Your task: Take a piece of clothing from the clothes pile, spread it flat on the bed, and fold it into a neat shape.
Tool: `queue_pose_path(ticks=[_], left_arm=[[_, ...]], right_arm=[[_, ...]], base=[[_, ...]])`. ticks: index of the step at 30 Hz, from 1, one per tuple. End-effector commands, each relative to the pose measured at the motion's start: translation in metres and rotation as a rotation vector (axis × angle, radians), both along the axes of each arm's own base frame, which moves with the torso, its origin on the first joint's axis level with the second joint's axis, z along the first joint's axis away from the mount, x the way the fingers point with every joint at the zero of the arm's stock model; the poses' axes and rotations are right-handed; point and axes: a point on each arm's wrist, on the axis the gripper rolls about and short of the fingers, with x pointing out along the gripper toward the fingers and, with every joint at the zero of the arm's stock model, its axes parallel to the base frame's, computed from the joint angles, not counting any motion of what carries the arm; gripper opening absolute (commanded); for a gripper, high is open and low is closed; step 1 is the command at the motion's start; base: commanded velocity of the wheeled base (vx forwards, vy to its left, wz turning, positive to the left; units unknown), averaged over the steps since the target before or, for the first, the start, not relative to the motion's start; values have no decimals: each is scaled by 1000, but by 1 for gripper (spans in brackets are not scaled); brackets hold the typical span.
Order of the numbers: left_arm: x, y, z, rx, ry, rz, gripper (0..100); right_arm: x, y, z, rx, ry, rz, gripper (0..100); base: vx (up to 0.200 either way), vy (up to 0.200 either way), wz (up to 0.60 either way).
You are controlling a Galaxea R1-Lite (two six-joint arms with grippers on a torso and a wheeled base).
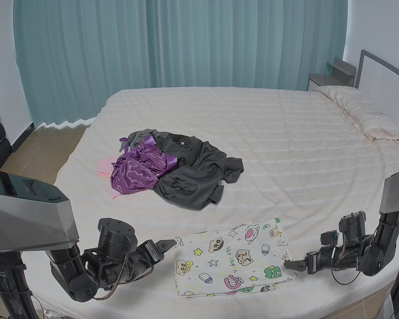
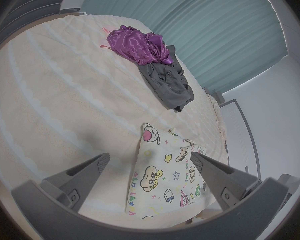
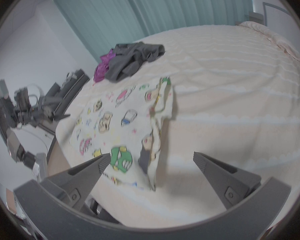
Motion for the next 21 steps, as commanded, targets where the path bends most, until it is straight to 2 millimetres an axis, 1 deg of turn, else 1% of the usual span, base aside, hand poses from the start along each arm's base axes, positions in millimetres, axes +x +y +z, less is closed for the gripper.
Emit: queue_pose_path(ticks=[1, 2, 3, 4, 5, 6, 7, 8, 10, 13, 16, 21], left_arm=[[1, -1, 0, -2, 0, -2, 100], [1, -1, 0, -3, -2, -2, 100], [1, -1, 0, -6, 2, -8, 100], [0, -1, -1, -9, 6, -14, 100], [0, -1, 0, -12, 5, -14, 100], [0, -1, 0, -12, 5, -14, 100], [1, -1, 0, -20, -2, -16, 100], [1, -1, 1, -25, -5, -20, 100], [1, -2, 0, -31, -4, -27, 100], [2, -3, -3, -32, -2, -32, 100], [3, -3, -7, -29, 0, -31, 100], [4, -3, -9, -30, 0, -32, 100]], right_arm=[[37, 18, 15, 107, -95, -49, 100], [39, 19, 15, 113, -96, -52, 100], [56, 28, 13, 162, -94, -86, 100], [67, 34, 7, 176, -90, -109, 100], [73, 37, 2, 169, -89, -118, 100], [75, 38, 0, 164, -88, -123, 100], [86, 40, -8, 148, -82, -140, 100], [92, 41, -11, 142, -77, -147, 100], [101, 40, -12, 140, -67, -163, 100], [107, 38, -9, 141, -48, -177, 100], [112, 41, -13, 141, -41, -169, 100], [115, 45, -12, 146, -50, -161, 100]], base=[[0, 0, 0], [0, 0, 0], [0, 0, 0], [0, 0, 0], [0, 0, 0], [0, 0, 0], [0, 0, 0], [0, 0, 0], [0, 0, 0], [0, 0, 0], [0, 0, 0], [0, 0, 0]])
